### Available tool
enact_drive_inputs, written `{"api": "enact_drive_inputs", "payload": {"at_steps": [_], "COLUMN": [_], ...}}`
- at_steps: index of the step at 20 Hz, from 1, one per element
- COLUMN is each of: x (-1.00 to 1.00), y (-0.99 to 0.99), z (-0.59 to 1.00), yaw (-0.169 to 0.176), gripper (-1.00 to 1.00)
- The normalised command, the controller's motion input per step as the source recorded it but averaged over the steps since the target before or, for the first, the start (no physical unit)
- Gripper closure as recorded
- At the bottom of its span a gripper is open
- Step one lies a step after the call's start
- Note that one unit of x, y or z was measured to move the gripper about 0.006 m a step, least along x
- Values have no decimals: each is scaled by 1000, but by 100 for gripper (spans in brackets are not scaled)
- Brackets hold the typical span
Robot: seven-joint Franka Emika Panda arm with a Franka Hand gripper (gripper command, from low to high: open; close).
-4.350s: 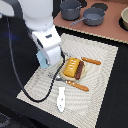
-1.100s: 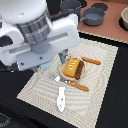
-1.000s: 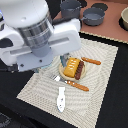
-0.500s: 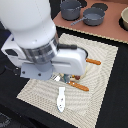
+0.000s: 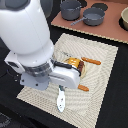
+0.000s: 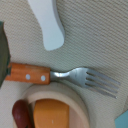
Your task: Interact with the objects in diverse but meaningful ways.
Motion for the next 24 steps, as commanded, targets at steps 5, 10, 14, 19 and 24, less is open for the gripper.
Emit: {"api": "enact_drive_inputs", "payload": {"at_steps": [5, 10, 14, 19, 24], "x": [853, 912, 855, 591, 494], "y": [0, -6, -16, -55, -35], "z": [-38, -1, -14, -150, -220], "yaw": [-21, -54, -53, -47, -51], "gripper": [-100, -100, -100, 100, 100]}}
